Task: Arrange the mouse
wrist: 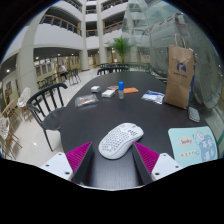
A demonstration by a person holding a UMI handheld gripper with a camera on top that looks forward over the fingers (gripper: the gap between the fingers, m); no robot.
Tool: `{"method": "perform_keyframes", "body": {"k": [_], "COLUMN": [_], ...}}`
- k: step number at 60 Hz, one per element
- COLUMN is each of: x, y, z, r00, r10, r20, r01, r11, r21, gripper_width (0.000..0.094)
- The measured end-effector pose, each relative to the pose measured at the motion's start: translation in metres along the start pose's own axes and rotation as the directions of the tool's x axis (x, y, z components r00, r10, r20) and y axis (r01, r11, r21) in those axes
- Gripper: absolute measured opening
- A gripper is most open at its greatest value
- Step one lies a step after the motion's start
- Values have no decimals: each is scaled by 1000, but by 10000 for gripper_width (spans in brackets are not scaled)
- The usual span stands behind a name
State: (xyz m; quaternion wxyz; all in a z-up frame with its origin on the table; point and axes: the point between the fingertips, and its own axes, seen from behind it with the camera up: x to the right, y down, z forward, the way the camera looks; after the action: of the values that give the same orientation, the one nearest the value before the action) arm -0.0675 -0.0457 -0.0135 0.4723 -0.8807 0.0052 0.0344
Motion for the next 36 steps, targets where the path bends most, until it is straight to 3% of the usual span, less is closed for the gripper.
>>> {"method": "perform_keyframes", "body": {"k": [13,16,19,24,32,36], "x": [6,8,12,8,-2,-7], "y": [-28,-31,-34,-38,-39,-60], "z": [52,57,61,69,58,28], "r00": [996,995,993,997,1000,996], "r10": [-25,-5,4,6,-26,-75], "r20": [-87,-101,-118,-80,1,48], "r01": [19,-3,-14,-14,26,76], "r11": [997,997,996,996,996,997], "r21": [-77,-83,-84,-93,-81,-7], "gripper_width": [834,764,589,466,368,367]}}
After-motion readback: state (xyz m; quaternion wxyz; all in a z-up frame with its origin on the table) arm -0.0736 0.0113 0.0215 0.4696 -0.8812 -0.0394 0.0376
